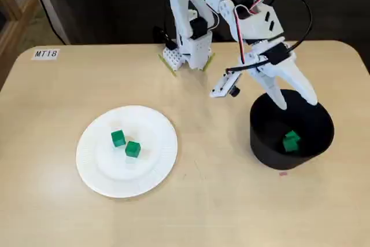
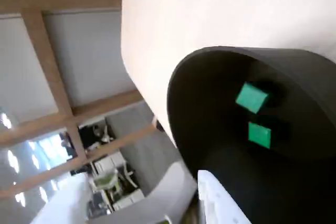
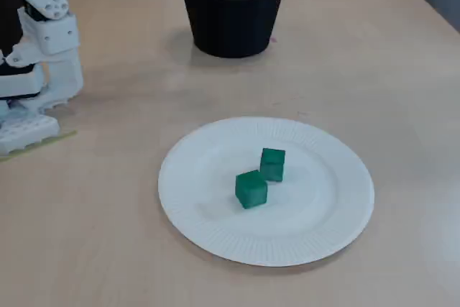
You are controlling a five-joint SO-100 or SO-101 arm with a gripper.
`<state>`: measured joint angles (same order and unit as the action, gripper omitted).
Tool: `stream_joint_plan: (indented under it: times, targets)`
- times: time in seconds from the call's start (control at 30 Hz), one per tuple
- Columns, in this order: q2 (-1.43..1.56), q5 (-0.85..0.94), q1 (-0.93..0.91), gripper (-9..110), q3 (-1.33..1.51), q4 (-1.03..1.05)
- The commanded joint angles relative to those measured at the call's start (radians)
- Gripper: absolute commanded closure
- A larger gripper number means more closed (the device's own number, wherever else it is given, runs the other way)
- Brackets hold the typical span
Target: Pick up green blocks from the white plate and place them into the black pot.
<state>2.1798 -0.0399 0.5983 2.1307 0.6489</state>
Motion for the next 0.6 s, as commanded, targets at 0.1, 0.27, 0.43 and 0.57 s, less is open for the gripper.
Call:
stream_joint_plan:
  times: [0.1, 0.27, 0.43, 0.57]
  targets:
    - [0.069, 0.018, -0.198, 104, -0.126, 0.225]
    - [-0.051, 0.144, -0.479, 104, -0.272, 0.479]
    - [-0.14, 0.245, -0.726, 104, -0.236, 0.499]
    - [-0.038, 0.209, -0.81, 104, -0.006, 0.247]
